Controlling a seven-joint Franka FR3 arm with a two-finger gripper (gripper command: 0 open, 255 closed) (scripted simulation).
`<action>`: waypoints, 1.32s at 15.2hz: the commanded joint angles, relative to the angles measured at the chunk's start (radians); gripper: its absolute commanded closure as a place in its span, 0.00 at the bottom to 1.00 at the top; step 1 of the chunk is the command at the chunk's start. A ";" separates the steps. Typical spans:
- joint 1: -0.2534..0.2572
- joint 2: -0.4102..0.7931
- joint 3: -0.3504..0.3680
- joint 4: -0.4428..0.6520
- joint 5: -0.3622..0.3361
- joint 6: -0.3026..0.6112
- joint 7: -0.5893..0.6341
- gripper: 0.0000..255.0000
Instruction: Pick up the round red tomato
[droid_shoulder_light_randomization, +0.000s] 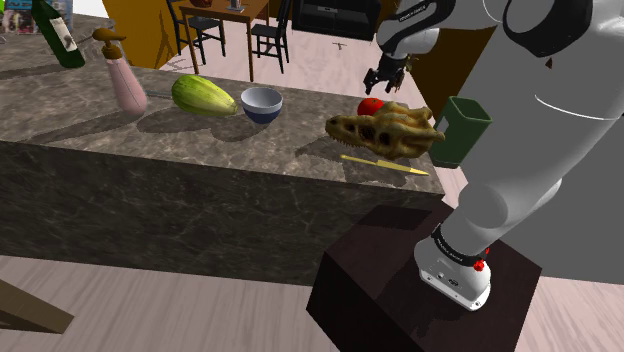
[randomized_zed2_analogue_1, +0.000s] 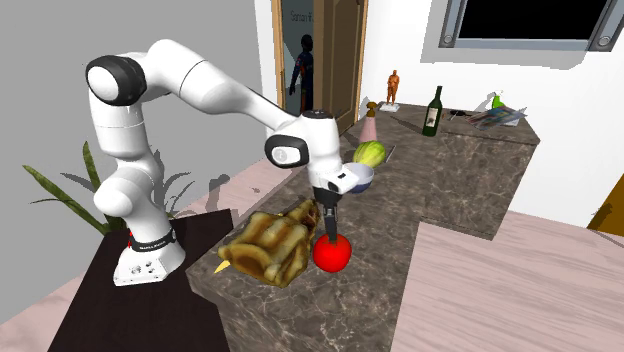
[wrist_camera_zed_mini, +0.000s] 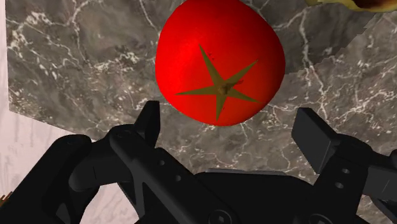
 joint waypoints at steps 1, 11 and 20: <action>-0.001 0.011 0.000 -0.015 0.005 0.026 -0.004 0.00; -0.003 0.022 0.001 -0.023 0.010 0.045 -0.008 1.00; 0.001 -0.018 -0.002 0.012 -0.007 -0.029 0.004 1.00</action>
